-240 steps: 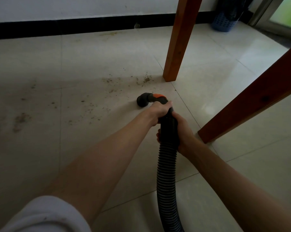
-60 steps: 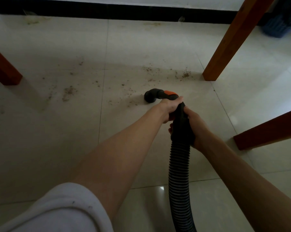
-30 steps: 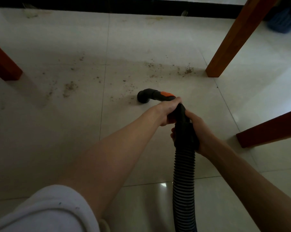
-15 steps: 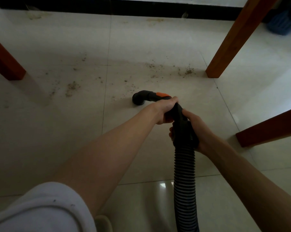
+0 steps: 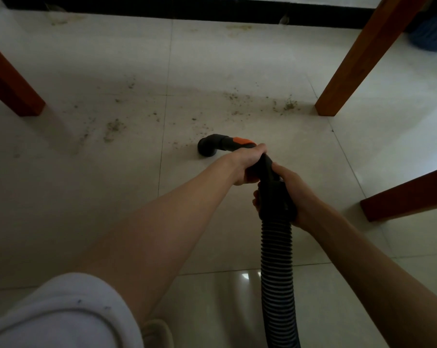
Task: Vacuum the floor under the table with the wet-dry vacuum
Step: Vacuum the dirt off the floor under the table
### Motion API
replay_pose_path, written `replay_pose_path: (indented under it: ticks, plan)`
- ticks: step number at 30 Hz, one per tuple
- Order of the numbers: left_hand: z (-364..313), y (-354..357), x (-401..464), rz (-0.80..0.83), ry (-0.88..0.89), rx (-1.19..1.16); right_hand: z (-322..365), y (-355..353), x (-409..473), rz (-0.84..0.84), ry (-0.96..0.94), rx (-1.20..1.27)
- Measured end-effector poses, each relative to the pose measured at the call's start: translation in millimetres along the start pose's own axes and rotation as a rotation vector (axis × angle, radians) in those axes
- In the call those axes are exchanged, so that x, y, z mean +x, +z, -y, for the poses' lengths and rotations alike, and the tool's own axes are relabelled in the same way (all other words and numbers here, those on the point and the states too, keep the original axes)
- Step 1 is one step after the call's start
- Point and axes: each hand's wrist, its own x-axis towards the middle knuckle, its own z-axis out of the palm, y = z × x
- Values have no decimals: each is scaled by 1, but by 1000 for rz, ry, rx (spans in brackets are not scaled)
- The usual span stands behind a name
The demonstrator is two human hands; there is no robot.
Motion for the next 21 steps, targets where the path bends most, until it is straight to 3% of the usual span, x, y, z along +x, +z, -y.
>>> replay_pose_path:
  ticks: [11,21]
  plan:
    - [0,-7,-10,-73,49,62,-8,18,0,-37,-87,9]
    - [8,-43,-22,-187,135,-78,-13,53,8,20,-81,-32]
